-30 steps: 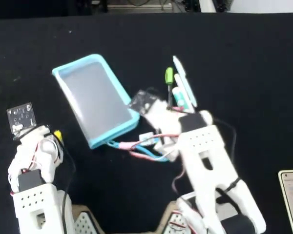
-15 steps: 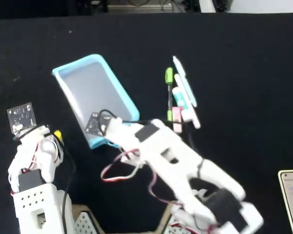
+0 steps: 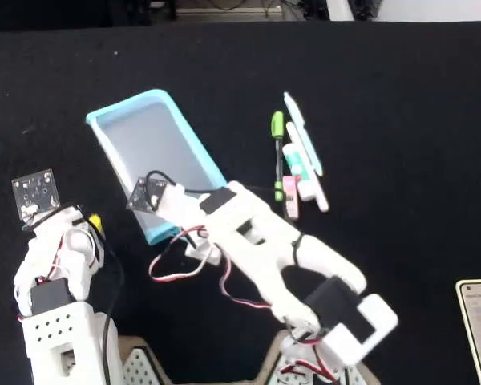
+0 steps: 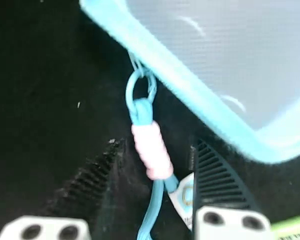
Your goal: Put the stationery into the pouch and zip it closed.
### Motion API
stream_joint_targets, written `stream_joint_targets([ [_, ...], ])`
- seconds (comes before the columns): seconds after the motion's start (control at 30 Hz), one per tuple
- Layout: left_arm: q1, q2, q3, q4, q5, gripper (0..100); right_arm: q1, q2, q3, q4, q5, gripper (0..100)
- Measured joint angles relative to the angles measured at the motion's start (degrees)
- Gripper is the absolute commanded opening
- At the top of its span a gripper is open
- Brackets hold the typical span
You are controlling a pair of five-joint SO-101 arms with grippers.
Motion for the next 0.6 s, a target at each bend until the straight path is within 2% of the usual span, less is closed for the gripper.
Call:
stream_joint_targets([
  [0.1, 0.0, 0.0, 0.0, 0.0, 0.0, 19, 0.0, 3.1, 0.6, -4.0, -0.8, 17.8],
  [0.2, 0.0, 0.0, 0.0, 0.0, 0.0, 19, -0.1, 3.9, 1.0, -6.3, -3.6, 2.5],
  [0.23, 0.0, 0.0, 0.0, 0.0, 0.0, 19, -0.1, 3.9, 1.0, -6.6, -4.4, 0.7],
  [0.27, 0.0, 0.0, 0.0, 0.0, 0.0, 19, 0.1, 3.9, 1.0, -7.0, -4.8, 2.8],
  [0.43, 0.0, 0.0, 0.0, 0.0, 0.0, 19, 0.1, 2.3, 1.1, -6.6, -6.9, 1.0],
  [0.6, 0.0, 0.0, 0.0, 0.0, 0.0, 19, 0.0, -8.8, 2.0, -1.1, -7.6, 1.0],
])
